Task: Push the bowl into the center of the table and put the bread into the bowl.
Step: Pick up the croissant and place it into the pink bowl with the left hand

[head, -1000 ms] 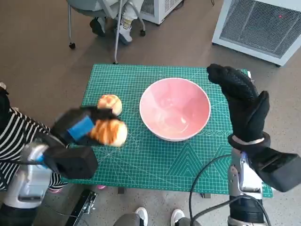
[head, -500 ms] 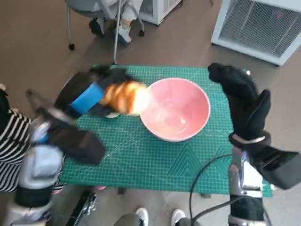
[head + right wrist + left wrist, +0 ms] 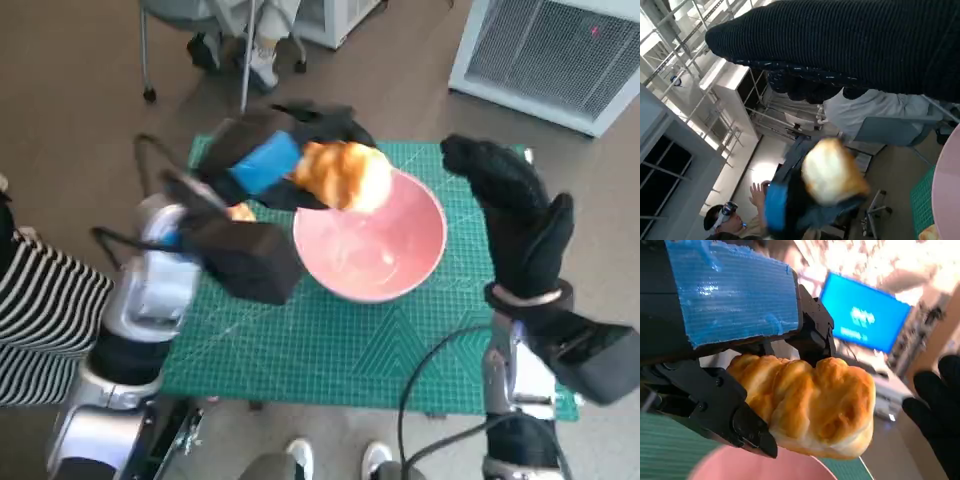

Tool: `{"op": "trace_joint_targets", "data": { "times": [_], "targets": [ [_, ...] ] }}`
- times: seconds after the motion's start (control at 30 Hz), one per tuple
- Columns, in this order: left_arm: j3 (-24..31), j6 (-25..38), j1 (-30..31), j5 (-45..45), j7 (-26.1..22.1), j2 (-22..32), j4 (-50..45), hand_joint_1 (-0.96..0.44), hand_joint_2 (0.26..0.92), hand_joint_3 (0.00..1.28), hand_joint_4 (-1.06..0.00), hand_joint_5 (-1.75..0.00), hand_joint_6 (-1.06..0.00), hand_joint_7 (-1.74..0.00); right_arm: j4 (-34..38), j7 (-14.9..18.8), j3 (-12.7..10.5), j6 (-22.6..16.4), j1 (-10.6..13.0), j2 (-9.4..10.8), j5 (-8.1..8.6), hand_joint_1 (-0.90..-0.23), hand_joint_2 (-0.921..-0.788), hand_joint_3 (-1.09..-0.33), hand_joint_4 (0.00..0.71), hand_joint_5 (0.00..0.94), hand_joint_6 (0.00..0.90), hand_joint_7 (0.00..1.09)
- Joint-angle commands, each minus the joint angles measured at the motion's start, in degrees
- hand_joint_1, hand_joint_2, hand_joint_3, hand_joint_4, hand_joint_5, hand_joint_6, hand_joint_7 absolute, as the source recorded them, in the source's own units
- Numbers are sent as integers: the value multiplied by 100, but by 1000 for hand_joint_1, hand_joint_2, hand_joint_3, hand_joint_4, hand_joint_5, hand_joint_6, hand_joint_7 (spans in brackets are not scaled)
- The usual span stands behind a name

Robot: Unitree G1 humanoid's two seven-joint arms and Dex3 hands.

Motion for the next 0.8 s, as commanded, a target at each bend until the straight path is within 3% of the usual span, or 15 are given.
{"op": "trace_joint_targets", "data": {
  "times": [0.03,0.23,0.27,0.33,0.43,0.47,0.53,0.57,0.6,0.7,0.8],
  "targets": [
    [-180,-228,-262,163,145,-107,493,0,920,22,-784,-1128,-637,-1088,-22,-65,-20,19,174,-8,-90,-691,-921,-714,193,3,122,367],
    [-159,-337,-303,192,175,-132,621,0,920,25,-779,-1134,-634,-1090,-35,-74,-15,26,180,-10,-92,-689,-921,-714,194,3,121,368],
    [-426,-332,-519,370,122,-314,1149,0,920,25,-778,-1134,-634,-1090,-90,-136,-25,21,226,1,-137,-689,-921,-714,194,2,121,369],
    [-795,-335,-826,603,17,-576,1922,0,921,95,-721,-1195,-533,-1186,-179,-230,-35,17,295,17,-207,-686,-921,-716,195,3,121,369],
    [-959,-453,-1013,657,-65,-703,2440,238,921,148,-612,-1296,-437,-853,-238,-295,-20,27,337,21,-243,-682,-921,-718,196,3,121,370],
    [-1010,-519,-1078,658,-126,-737,2626,176,894,137,-554,-1156,-425,-790,-251,-311,-17,33,346,22,-249,-682,-921,-719,196,3,121,370],
    [-1071,-622,-1172,656,-186,-777,2884,14,842,79,-476,-547,-442,-480,-284,-337,-10,47,364,31,-272,-681,-921,-719,197,3,121,370],
    [-1110,-665,-1235,649,-270,-811,3061,-17,817,63,-467,-439,-459,-409,-303,-353,-5,57,372,38,-287,-681,-921,-720,196,3,120,370],
    [-1154,-730,-1313,632,-401,-858,3297,-72,801,50,-395,-224,-449,-246,-325,-369,1,66,382,45,-300,-681,-921,-720,196,3,120,370],
    [-1213,-907,-1473,572,-661,-940,3789,-124,775,30,-266,-73,-372,-92,-371,-410,25,82,409,56,-324,-681,-921,-720,197,3,120,371],
    [-1200,-1039,-1572,503,-912,-986,4133,-153,759,19,-184,-30,-300,-38,-392,-424,39,90,431,60,-311,-681,-921,-720,197,3,120,371]
  ]
}}
